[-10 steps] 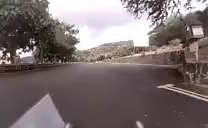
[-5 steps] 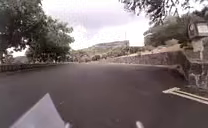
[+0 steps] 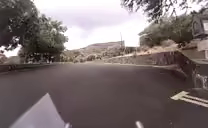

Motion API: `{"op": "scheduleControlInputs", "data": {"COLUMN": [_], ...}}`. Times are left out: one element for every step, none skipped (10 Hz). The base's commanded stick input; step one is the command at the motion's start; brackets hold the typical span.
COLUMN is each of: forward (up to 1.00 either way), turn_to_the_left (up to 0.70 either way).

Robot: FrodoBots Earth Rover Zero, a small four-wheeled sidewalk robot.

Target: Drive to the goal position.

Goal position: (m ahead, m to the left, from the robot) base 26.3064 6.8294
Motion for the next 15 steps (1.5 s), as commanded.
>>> {"op": "scheduleControlInputs", "data": {"forward": [1.00,1.00,1.00,1.00,1.00,1.00,1.00,1.00,1.00,1.00,1.00,1.00,1.00,1.00,1.00], "turn_to_the_left": [-0.19,-0.19,-0.19,-0.19,-0.19,-0.19,-0.19,-0.19,-0.19,-0.19,-0.19,-0.18,-0.12,-0.05,0.00]}}
